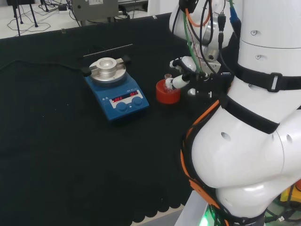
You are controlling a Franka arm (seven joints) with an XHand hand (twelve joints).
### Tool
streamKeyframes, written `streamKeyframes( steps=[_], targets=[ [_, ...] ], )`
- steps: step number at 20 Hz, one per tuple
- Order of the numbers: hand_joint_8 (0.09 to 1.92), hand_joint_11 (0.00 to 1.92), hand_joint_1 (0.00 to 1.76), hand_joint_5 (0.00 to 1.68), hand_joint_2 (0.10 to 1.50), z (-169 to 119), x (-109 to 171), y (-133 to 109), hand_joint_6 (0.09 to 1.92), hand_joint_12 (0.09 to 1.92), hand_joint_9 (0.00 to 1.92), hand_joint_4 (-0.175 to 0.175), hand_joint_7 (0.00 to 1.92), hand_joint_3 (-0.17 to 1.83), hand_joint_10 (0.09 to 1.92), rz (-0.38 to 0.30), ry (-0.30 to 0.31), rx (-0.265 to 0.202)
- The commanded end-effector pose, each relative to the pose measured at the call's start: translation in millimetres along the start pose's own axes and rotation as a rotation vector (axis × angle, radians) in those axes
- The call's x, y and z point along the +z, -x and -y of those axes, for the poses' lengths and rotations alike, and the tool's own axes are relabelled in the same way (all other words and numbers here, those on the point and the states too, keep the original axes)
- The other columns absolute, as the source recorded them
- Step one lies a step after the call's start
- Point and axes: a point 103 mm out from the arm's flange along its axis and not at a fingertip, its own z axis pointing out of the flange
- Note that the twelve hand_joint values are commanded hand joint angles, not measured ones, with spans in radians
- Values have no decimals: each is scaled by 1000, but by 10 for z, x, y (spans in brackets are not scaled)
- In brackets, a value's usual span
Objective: Pick up the round-bottom flask.
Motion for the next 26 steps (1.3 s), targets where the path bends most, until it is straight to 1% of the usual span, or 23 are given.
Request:
streamKeyframes(
  steps=[1, 3, 4, 6, 9, 12, 15, 24, 26],
  targets=[
    [679, 32, 894, 605, 622, -35, 34, -8, 87, 1358, 518, -78, 362, 709, 687, -11, 19, 11],
    [682, 46, 888, 653, 623, -52, 45, -13, 87, 1358, 529, -77, 373, 711, 687, -12, 32, 10],
    [677, 55, 885, 675, 630, -62, 52, -17, 120, 1356, 541, -76, 382, 702, 678, -16, 36, 12],
    [664, 69, 880, 668, 643, -80, 66, -23, 283, 1348, 561, -74, 401, 680, 657, -26, 40, 16],
    [662, 84, 877, 595, 651, -106, 88, -37, 565, 1344, 577, -75, 416, 672, 653, -39, 40, 16],
    [666, 91, 875, 567, 652, -118, 100, -49, 670, 1345, 583, -75, 421, 673, 656, -40, 43, 13],
    [668, 95, 874, 557, 653, -126, 107, -56, 704, 1347, 586, -76, 423, 674, 658, -36, 43, 15],
    [670, 106, 884, 561, 658, -172, 144, -63, 723, 1348, 591, -77, 422, 675, 662, -29, 47, 15],
    [670, 107, 887, 571, 659, -202, 160, -66, 731, 1348, 592, -77, 422, 675, 662, -18, 47, 10]
  ],
)
